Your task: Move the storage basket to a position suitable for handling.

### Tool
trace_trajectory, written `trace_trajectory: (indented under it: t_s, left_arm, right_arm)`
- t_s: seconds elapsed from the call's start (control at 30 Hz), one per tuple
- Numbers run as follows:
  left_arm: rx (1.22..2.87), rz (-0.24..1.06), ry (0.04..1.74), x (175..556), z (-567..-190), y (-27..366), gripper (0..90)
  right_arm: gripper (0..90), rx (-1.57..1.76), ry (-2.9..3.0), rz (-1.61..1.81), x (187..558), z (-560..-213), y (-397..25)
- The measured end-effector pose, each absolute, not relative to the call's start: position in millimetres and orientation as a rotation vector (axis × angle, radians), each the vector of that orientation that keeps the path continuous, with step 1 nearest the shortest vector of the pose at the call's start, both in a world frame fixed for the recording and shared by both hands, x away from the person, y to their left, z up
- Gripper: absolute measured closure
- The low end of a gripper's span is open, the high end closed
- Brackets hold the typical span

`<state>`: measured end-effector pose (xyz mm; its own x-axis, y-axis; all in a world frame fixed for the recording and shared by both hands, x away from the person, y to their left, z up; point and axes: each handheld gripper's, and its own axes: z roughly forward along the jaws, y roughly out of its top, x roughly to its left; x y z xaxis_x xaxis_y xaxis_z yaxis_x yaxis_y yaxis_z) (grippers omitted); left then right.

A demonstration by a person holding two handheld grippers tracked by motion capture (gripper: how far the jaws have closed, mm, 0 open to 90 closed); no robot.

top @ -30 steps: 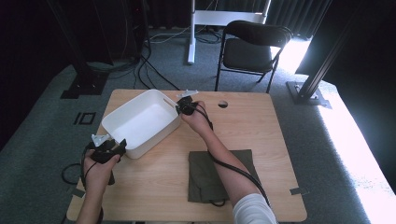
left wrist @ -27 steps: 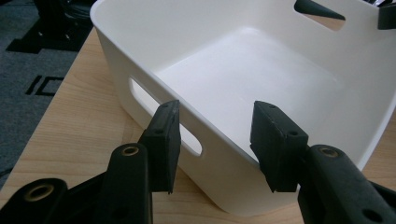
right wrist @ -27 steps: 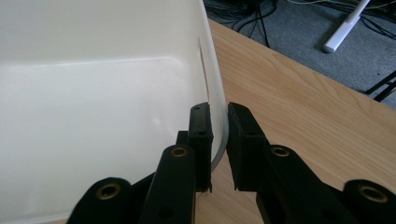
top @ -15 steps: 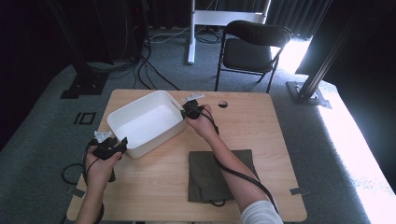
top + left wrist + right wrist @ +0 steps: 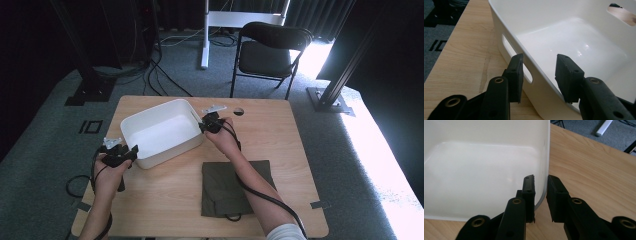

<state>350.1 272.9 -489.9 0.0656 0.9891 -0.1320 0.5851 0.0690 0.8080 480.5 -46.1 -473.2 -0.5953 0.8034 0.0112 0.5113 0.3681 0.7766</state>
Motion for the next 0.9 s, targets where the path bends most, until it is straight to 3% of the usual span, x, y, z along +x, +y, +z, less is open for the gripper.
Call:
trace_trajectory:
  t_s: [0.9]
  left_arm:
    - [1.685, 0.733, 1.554, 374.6, -500.5, 256.9, 64.1]
  right_arm:
    - [76.6, 1.171, 2.253, 1.100, 438.1, -470.4, -82.4]
